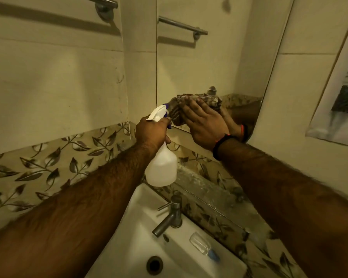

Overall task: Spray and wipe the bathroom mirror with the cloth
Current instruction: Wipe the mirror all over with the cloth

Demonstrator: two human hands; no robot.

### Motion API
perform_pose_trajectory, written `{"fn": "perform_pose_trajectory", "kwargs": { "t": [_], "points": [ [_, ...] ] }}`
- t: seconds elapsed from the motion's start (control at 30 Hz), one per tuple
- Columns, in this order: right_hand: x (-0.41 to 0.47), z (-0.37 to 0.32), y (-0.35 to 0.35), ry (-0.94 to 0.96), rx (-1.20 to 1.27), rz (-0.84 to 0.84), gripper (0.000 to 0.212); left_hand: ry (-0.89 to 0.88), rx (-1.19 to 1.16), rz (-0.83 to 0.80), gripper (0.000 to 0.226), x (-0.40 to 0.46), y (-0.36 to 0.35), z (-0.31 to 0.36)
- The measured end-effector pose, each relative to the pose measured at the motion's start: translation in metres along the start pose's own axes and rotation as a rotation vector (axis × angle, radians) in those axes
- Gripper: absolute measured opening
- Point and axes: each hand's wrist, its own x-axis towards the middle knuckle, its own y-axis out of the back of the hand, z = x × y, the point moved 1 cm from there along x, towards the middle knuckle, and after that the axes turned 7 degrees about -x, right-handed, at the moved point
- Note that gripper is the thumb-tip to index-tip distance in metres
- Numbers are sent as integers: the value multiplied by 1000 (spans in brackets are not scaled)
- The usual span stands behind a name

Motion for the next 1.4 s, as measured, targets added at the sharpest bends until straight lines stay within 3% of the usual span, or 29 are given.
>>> {"fn": "perform_pose_trajectory", "kwargs": {
  "t": [0.53,0.93,1.2,1.4],
  "points": [
    [-43,-48,-29,76,53,-138,58,35,4,2,54,-9,8,-25],
    [-66,-71,-34,124,236,-230,53,44,-38,-11,44,-13,22,-17],
    [-35,-60,-7,180,217,-87,56,-10,-33,8,33,-8,28,18],
    [25,-10,23,107,122,34,58,-105,-56,15,34,9,32,63]
  ]
}}
